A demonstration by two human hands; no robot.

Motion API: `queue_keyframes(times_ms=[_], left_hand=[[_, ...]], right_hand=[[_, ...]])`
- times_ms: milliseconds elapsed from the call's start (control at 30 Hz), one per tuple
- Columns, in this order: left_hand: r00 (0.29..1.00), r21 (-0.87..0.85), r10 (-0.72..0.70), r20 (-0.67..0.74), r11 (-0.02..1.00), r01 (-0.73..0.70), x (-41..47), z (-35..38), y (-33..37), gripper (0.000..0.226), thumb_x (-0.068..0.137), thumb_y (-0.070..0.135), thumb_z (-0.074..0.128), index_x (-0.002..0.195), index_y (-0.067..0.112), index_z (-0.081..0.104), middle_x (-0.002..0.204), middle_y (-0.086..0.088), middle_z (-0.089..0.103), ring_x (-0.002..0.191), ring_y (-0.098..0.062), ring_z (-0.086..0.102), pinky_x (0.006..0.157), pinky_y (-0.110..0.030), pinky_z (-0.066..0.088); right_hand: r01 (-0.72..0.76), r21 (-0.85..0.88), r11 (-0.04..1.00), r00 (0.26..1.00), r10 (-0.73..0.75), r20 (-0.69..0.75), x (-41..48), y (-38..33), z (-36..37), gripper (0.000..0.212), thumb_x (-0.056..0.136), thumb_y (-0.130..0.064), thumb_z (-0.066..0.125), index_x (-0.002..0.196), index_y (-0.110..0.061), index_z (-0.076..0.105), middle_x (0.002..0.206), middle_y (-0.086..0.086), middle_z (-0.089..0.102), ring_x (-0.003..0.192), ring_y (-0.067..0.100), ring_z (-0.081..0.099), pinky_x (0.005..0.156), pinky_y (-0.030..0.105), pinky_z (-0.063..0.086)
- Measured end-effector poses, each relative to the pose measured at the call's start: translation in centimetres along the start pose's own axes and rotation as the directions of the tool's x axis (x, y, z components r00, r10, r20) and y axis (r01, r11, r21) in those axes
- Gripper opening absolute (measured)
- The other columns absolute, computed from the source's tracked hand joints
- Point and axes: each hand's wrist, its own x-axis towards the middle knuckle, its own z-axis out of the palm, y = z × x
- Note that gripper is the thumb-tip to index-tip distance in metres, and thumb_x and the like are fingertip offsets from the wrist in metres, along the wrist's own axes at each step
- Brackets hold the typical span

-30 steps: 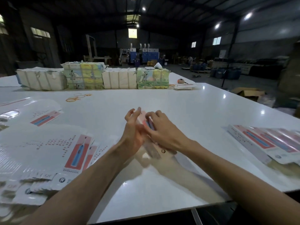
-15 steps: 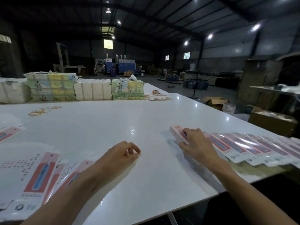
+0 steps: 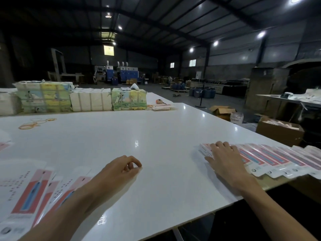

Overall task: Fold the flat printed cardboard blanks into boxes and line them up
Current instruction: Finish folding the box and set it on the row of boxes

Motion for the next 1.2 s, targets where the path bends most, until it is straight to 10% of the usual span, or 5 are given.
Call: queue_keyframes(times_ms=[267,567,733,967,1200], left_hand=[[0.999,0.011,-0.050,0.003,0.999,0.050,-0.1,-0.7,0.2,0.022,0.098,0.032,0.055,0.096,0.046,0.071,0.092,0.019,0.066,0.084,0.000,0.063,0.075,-0.020,0.047],[0.983,0.119,-0.140,-0.119,0.981,0.154,0.0,-2.3,0.8,0.029,0.096,0.021,0.047,0.094,0.038,0.071,0.081,0.013,0.069,0.075,-0.010,0.065,0.069,-0.030,0.054],[0.909,0.571,-0.399,-0.124,0.720,0.394,-0.8,-8.3,1.7,0.022,0.105,0.016,0.053,0.122,0.008,0.064,0.119,-0.009,0.068,0.104,-0.027,0.066,0.084,-0.035,0.054],[0.599,0.636,-0.694,-0.399,0.262,0.726,-5.5,-13.5,0.8,0.077,0.077,0.058,0.087,0.130,0.010,0.059,0.128,-0.011,0.060,0.120,-0.027,0.057,0.103,-0.037,0.052],[0.581,0.612,-0.686,-0.439,0.246,0.752,-6.4,-14.5,-1.1,0.079,0.070,0.068,0.086,0.117,0.011,0.057,0.104,-0.004,0.065,0.098,-0.018,0.067,0.097,-0.035,0.057]], right_hand=[[0.372,0.263,0.890,0.919,-0.313,-0.239,3.8,-15.2,-3.0,0.030,0.107,-0.038,0.048,0.111,-0.016,0.068,0.103,0.002,0.073,0.094,0.025,0.067,0.084,0.040,0.056],[0.333,0.549,0.767,0.943,-0.279,-0.181,3.9,-21.0,1.1,0.020,0.102,-0.028,0.049,0.098,-0.019,0.066,0.077,-0.001,0.069,0.073,0.024,0.062,0.072,0.040,0.054],[0.278,0.674,0.684,0.960,-0.228,-0.165,4.3,-20.7,1.9,0.019,0.100,-0.025,0.051,0.088,-0.022,0.065,0.067,-0.004,0.069,0.072,0.022,0.066,0.073,0.040,0.056],[0.293,0.725,0.623,0.953,-0.253,-0.168,4.5,-20.8,2.0,0.018,0.099,-0.025,0.053,0.086,-0.025,0.067,0.072,-0.009,0.067,0.072,0.016,0.062,0.064,0.032,0.048],[0.284,0.762,0.582,0.953,-0.261,-0.156,4.5,-20.5,1.9,0.018,0.100,-0.025,0.055,0.093,-0.024,0.071,0.076,-0.012,0.066,0.075,0.017,0.063,0.067,0.034,0.049]])
